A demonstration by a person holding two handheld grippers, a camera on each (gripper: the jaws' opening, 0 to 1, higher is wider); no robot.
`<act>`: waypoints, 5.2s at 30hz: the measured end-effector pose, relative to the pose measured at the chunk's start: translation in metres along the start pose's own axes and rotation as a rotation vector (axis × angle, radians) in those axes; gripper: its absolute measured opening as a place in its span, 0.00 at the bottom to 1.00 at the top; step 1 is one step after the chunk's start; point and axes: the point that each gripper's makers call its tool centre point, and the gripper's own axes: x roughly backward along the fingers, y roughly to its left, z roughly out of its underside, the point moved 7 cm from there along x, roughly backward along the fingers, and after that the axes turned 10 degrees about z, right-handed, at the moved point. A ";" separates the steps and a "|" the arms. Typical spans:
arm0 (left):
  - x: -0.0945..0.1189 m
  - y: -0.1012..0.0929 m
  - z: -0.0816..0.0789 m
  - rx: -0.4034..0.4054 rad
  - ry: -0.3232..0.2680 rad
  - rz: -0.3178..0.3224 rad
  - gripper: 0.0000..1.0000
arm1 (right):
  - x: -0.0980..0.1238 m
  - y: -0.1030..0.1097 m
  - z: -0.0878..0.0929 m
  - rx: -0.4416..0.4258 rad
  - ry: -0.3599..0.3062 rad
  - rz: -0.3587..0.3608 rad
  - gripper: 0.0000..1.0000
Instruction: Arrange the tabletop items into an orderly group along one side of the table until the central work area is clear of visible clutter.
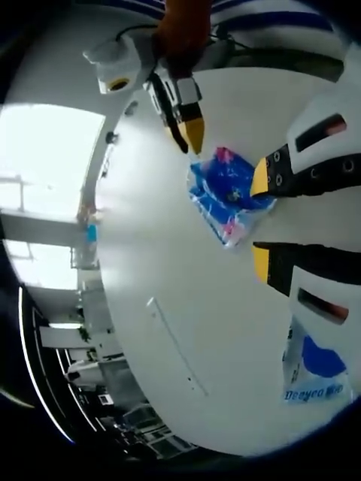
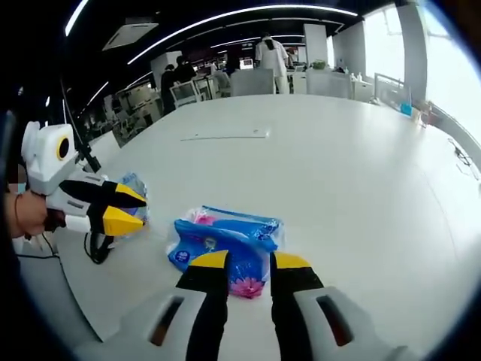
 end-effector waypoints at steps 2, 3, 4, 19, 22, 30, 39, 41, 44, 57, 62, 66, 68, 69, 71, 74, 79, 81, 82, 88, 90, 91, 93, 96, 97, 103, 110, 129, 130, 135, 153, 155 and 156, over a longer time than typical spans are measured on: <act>0.001 0.000 0.000 -0.001 -0.001 -0.001 0.21 | 0.000 0.000 0.000 0.000 -0.001 -0.001 0.19; 0.002 0.001 0.000 0.000 0.000 -0.002 0.21 | 0.000 0.001 0.000 0.001 -0.001 -0.001 0.19; 0.003 0.001 0.000 -0.001 0.000 -0.003 0.22 | 0.001 0.001 0.000 0.002 0.000 -0.002 0.19; 0.010 0.003 -0.003 -0.013 -0.006 -0.009 0.28 | 0.003 0.006 -0.004 0.008 -0.006 -0.009 0.19; 0.011 0.003 -0.004 -0.019 -0.007 -0.009 0.29 | 0.005 0.007 -0.005 0.009 -0.009 -0.007 0.20; 0.017 0.005 -0.003 -0.024 -0.002 -0.014 0.32 | 0.006 0.010 -0.006 0.013 -0.010 -0.011 0.20; 0.025 0.008 -0.002 -0.023 -0.001 -0.016 0.36 | 0.007 0.016 -0.008 0.018 -0.015 -0.022 0.21; 0.027 0.009 -0.001 -0.028 0.001 -0.020 0.37 | 0.007 0.018 -0.009 0.019 -0.017 -0.025 0.22; 0.029 0.009 -0.001 -0.028 -0.002 -0.022 0.37 | 0.007 0.020 -0.009 0.021 -0.019 -0.028 0.24; 0.039 0.013 0.003 -0.024 -0.006 -0.028 0.42 | 0.008 0.035 -0.014 0.041 -0.031 -0.056 0.33; 0.044 0.014 0.004 -0.020 -0.009 -0.032 0.43 | 0.008 0.043 -0.016 0.051 -0.036 -0.071 0.36; 0.049 0.016 0.004 -0.022 -0.013 -0.036 0.44 | 0.008 0.049 -0.019 0.050 -0.048 -0.081 0.38; 0.051 0.018 0.004 -0.022 -0.016 -0.039 0.44 | 0.008 0.052 -0.020 0.053 -0.046 -0.085 0.39; 0.051 0.018 0.004 -0.022 -0.015 -0.040 0.44 | 0.008 0.053 -0.020 0.053 -0.051 -0.088 0.40; 0.053 0.019 0.004 -0.023 -0.017 -0.041 0.44 | 0.008 0.056 -0.021 0.051 -0.054 -0.092 0.40; 0.057 0.021 0.006 -0.021 -0.017 -0.046 0.44 | 0.007 0.060 -0.022 0.056 -0.051 -0.096 0.41; 0.064 0.024 0.008 -0.021 -0.024 -0.056 0.44 | 0.008 0.068 -0.024 0.060 -0.061 -0.103 0.41; 0.067 0.025 0.009 -0.019 -0.024 -0.058 0.44 | 0.008 0.071 -0.025 0.062 -0.061 -0.106 0.41; 0.069 0.026 0.010 -0.020 -0.026 -0.060 0.44 | 0.008 0.072 -0.026 0.065 -0.064 -0.107 0.41; 0.077 0.029 0.012 -0.018 -0.033 -0.071 0.44 | 0.008 0.080 -0.029 0.069 -0.070 -0.116 0.42; 0.079 0.030 0.012 -0.019 -0.034 -0.073 0.44 | 0.008 0.083 -0.029 0.072 -0.071 -0.119 0.42; 0.081 0.031 0.013 -0.014 -0.039 -0.075 0.44 | 0.008 0.085 -0.029 0.075 -0.069 -0.120 0.42; 0.083 0.031 0.014 -0.017 -0.038 -0.079 0.44 | 0.008 0.086 -0.029 0.073 -0.072 -0.122 0.42; 0.087 0.033 0.015 -0.016 -0.042 -0.082 0.44 | 0.008 0.090 -0.029 0.072 -0.073 -0.126 0.42; 0.088 0.033 0.016 -0.016 -0.042 -0.083 0.44 | 0.008 0.091 -0.029 0.072 -0.072 -0.127 0.42; 0.097 0.037 0.022 -0.014 -0.040 -0.094 0.44 | 0.008 0.100 -0.027 0.076 -0.073 -0.138 0.43; 0.107 0.039 0.031 -0.010 -0.036 -0.106 0.44 | 0.007 0.111 -0.026 0.076 -0.072 -0.153 0.45; 0.134 0.045 0.050 -0.002 -0.033 -0.131 0.47 | 0.008 0.146 -0.028 0.088 -0.083 -0.208 0.48; 0.135 0.045 0.051 -0.004 -0.032 -0.132 0.47 | 0.008 0.150 -0.028 0.092 -0.081 -0.213 0.48; 0.142 0.045 0.056 0.002 -0.035 -0.134 0.50 | 0.009 0.160 -0.027 0.093 -0.082 -0.227 0.49; 0.166 0.042 0.080 0.019 -0.026 -0.162 0.50 | 0.009 0.182 -0.024 0.115 -0.080 -0.262 0.48; 0.170 0.041 0.082 0.021 -0.026 -0.166 0.50 | 0.009 0.184 -0.025 0.117 -0.079 -0.266 0.48; 0.172 0.042 0.084 0.022 -0.028 -0.169 0.50 | 0.008 0.185 -0.025 0.120 -0.078 -0.267 0.48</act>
